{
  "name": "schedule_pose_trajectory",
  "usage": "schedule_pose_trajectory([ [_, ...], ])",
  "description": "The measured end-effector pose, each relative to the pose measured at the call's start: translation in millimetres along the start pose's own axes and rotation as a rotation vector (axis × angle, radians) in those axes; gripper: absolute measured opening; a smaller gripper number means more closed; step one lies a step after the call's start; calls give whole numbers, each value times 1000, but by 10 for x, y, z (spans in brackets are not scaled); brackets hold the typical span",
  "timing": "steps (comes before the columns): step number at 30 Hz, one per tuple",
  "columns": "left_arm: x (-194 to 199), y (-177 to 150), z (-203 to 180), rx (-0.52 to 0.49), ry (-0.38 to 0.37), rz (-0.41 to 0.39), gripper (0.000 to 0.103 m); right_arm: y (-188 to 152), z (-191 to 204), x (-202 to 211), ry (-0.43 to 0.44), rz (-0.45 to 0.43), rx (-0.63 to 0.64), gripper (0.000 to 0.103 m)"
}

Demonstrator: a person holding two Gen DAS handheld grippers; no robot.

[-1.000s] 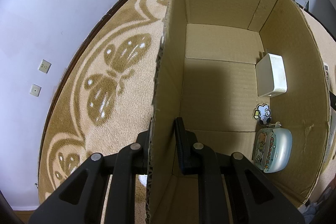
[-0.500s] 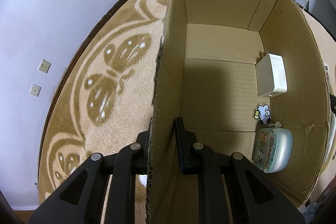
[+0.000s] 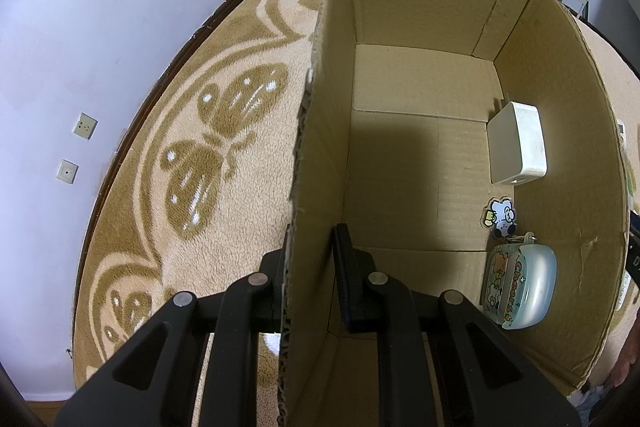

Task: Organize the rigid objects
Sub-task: 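Move the right tool back over the items toward the light-blue power bank, then grasp the light-blue cylindrical power bank with the right tool and lift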

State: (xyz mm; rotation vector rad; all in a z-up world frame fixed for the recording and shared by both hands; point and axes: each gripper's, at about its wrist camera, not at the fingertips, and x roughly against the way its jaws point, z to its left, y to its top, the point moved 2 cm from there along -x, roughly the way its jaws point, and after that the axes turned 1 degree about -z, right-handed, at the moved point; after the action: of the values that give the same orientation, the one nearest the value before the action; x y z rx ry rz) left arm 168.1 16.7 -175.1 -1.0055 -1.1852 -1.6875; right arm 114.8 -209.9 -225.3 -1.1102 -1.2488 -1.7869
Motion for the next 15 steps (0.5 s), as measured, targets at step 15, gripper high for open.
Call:
schedule_pose_trajectory([
  [15, -5, 6, -6, -3, 8, 3, 16, 19, -148, 20, 93, 60, -108, 39],
])
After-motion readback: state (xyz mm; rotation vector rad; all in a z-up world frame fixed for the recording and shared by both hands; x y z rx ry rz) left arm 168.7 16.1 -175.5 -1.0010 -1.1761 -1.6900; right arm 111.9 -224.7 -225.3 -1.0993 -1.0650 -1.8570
